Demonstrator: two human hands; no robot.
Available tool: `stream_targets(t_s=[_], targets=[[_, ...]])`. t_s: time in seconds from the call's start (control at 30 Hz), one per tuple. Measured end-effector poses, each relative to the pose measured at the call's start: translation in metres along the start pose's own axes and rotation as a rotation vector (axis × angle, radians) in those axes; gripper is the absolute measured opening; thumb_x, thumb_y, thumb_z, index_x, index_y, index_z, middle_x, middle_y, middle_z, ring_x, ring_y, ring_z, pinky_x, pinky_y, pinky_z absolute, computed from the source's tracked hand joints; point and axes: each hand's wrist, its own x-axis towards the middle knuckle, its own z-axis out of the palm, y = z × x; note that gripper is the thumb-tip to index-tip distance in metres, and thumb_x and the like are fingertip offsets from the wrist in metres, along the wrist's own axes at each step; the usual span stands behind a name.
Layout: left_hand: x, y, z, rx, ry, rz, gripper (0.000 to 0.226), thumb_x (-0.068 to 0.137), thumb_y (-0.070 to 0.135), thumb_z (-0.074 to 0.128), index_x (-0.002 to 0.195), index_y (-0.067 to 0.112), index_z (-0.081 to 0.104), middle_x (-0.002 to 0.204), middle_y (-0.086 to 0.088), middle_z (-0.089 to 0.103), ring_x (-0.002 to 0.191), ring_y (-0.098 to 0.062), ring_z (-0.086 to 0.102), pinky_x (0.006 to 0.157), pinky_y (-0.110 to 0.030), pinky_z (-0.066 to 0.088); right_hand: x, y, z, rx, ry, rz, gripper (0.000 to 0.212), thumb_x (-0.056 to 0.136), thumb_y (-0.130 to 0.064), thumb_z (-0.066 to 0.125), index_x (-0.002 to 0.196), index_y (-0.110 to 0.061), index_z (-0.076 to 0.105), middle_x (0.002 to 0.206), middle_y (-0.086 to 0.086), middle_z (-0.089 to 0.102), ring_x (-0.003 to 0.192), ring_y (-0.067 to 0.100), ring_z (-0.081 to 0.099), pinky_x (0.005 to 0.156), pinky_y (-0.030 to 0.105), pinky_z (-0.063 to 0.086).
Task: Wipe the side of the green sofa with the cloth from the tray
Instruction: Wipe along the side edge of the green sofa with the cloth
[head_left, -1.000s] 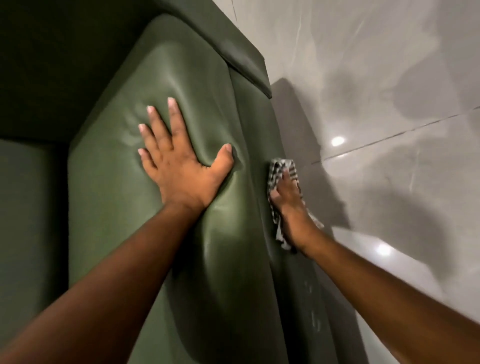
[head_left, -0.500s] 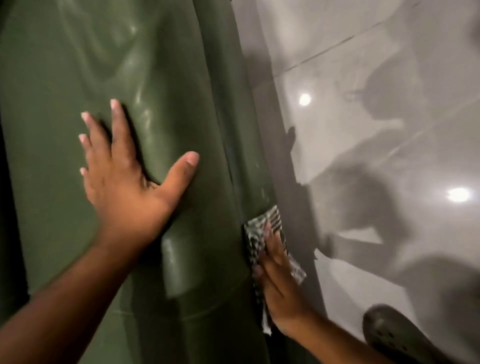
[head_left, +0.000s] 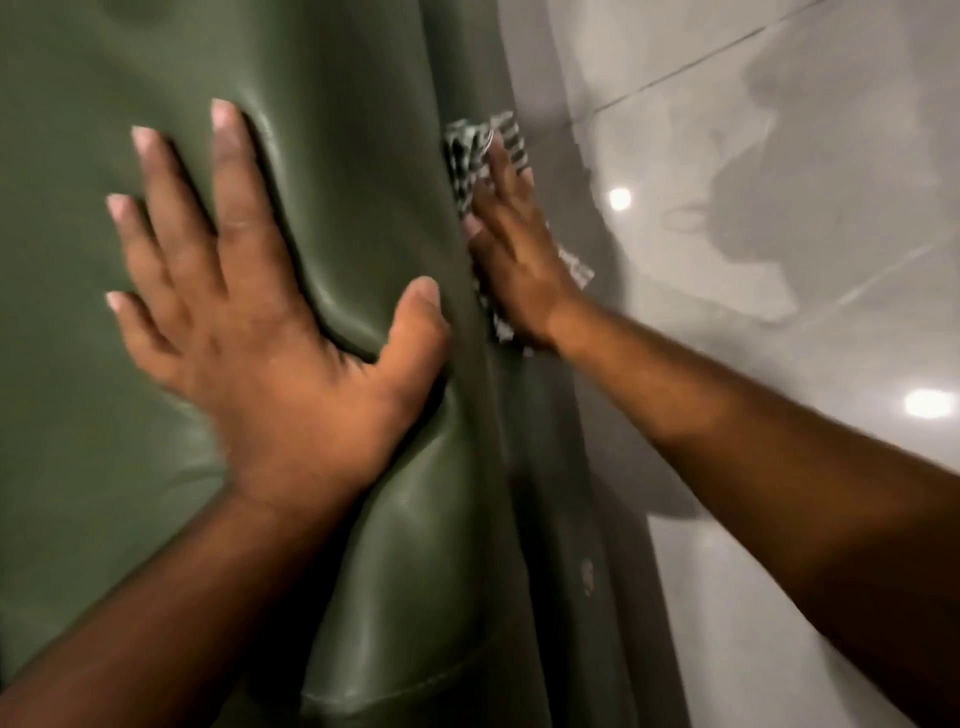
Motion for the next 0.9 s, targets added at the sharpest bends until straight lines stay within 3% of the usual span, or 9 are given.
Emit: stream_targets(t_s=[0.1, 0.17, 0.23, 0.3, 0.43, 0.5, 0.57, 0.73, 0.9], targets=[[-0.002, 0.007, -0.006, -0.052, -0.003, 0.022, 0.106, 0.075, 0.069, 0.047, 0.161, 0.013, 0.020, 0.169, -0.018, 0.016, 0.157, -0.041, 0.012, 0.124, -0.063, 0.005, 0.024, -0.007, -0.004, 0.119, -0.026, 0.136, 0.058, 0.097, -0.036, 0.037, 0.149, -0.015, 0.025, 0.164, 0.016, 0.008, 0.150, 0.040, -0.001, 0.117, 0.069, 0.007], [0.002, 0.002, -0.003, -0.038, -0.004, 0.030, 0.105, 0.077, 0.070, 0.047, 0.161, 0.013, 0.020, 0.169, -0.018, 0.018, 0.157, -0.040, 0.015, 0.123, -0.066, 0.010, 0.009, -0.009, 0.002, 0.159, -0.014, 0.213, 0.059, 0.096, -0.036, 0.039, 0.149, -0.015, 0.026, 0.163, 0.017, 0.010, 0.150, 0.039, 0.002, 0.117, 0.067, 0.009], [0.000, 0.002, -0.002, -0.009, 0.025, 0.032, 0.105, 0.077, 0.070, 0.047, 0.161, 0.013, 0.020, 0.169, -0.018, 0.018, 0.157, -0.040, 0.015, 0.123, -0.066, 0.010, -0.032, -0.012, 0.001, 0.146, 0.037, 0.163, 0.057, 0.097, -0.034, 0.042, 0.149, -0.021, 0.023, 0.162, 0.018, 0.013, 0.150, 0.040, 0.006, 0.117, 0.067, 0.011], [-0.001, 0.002, -0.001, -0.021, 0.022, 0.035, 0.105, 0.078, 0.071, 0.047, 0.161, 0.014, 0.019, 0.169, -0.017, 0.019, 0.157, -0.040, 0.015, 0.123, -0.066, 0.011, -0.105, -0.022, -0.001, 0.201, 0.009, 0.134, 0.055, 0.099, -0.042, 0.039, 0.148, -0.042, 0.014, 0.163, 0.002, 0.008, 0.151, 0.036, 0.001, 0.119, 0.066, 0.006], [0.001, 0.001, -0.002, -0.049, 0.008, 0.029, 0.105, 0.079, 0.072, 0.048, 0.162, 0.014, 0.019, 0.169, -0.017, 0.020, 0.157, -0.040, 0.017, 0.122, -0.067, 0.014, -0.283, -0.051, 0.000, 0.200, -0.126, 0.354, 0.047, 0.094, -0.068, 0.022, 0.139, -0.066, 0.007, 0.159, -0.033, -0.009, 0.152, 0.024, -0.001, 0.122, 0.037, 0.002], [-0.002, 0.003, -0.001, -0.018, 0.013, 0.022, 0.105, 0.078, 0.072, 0.047, 0.162, 0.015, 0.019, 0.169, -0.017, 0.019, 0.157, -0.040, 0.017, 0.122, -0.067, 0.014, -0.314, -0.053, -0.002, 0.028, -0.225, 0.399, 0.049, 0.089, -0.074, 0.011, 0.136, -0.069, -0.002, 0.156, -0.034, -0.019, 0.152, 0.018, -0.006, 0.117, 0.030, 0.000], [-0.003, 0.006, -0.001, -0.012, 0.011, 0.018, 0.106, 0.077, 0.072, 0.047, 0.161, 0.014, 0.019, 0.169, -0.017, 0.019, 0.157, -0.041, 0.017, 0.121, -0.068, 0.014, -0.304, -0.056, -0.009, 0.051, -0.252, 0.410, 0.049, 0.087, -0.075, 0.009, 0.133, -0.071, -0.008, 0.154, -0.035, -0.023, 0.150, 0.011, -0.013, 0.118, 0.029, 0.001], [-0.004, 0.012, -0.001, 0.011, 0.031, -0.008, 0.106, 0.075, 0.071, 0.046, 0.162, 0.015, 0.019, 0.170, -0.018, 0.016, 0.156, -0.042, 0.017, 0.117, -0.072, 0.016, -0.197, -0.044, -0.005, 0.188, -0.064, 0.271, 0.045, 0.097, -0.062, 0.018, 0.141, -0.061, 0.012, 0.164, -0.003, 0.001, 0.152, 0.029, -0.004, 0.119, 0.065, 0.004], [0.002, 0.009, 0.003, 0.076, 0.021, 0.007, 0.107, 0.076, 0.074, 0.042, 0.162, 0.014, 0.020, 0.170, -0.019, 0.015, 0.157, -0.041, 0.014, 0.122, -0.064, 0.009, -0.118, -0.014, 0.002, 0.065, -0.103, 0.260, 0.062, 0.096, -0.063, 0.015, 0.150, -0.032, 0.017, 0.166, 0.008, 0.003, 0.152, 0.032, -0.003, 0.117, 0.069, 0.006]])
